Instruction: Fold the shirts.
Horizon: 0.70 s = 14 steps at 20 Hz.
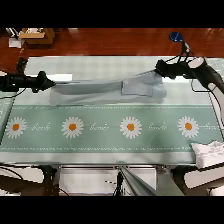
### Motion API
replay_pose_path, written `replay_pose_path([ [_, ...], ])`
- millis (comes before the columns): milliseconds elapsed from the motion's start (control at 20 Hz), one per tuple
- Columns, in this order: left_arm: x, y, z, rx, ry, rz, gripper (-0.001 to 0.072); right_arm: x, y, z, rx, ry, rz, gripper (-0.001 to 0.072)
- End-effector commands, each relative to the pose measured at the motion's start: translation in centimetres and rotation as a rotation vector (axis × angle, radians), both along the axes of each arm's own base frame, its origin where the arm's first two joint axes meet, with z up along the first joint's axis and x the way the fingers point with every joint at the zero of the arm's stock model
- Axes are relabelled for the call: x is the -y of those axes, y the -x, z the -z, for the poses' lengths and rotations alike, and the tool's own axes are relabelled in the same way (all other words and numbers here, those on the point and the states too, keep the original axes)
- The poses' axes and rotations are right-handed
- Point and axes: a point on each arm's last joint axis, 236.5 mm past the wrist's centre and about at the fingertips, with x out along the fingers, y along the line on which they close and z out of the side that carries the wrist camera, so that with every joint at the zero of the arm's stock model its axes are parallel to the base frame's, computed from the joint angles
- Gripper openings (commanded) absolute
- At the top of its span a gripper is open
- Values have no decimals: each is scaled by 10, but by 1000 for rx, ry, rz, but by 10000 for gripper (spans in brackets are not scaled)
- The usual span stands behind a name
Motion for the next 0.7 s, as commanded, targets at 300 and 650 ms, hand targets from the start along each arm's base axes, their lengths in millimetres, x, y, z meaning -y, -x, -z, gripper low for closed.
replay_pose_path([
  [300,-49,6,1,-39,43,-24,597,65,7,-18,30,197,-43,473],
  [650,-51,36,-17,-117,145,16,589,127,85,18,-294,-23,-38,572],
])
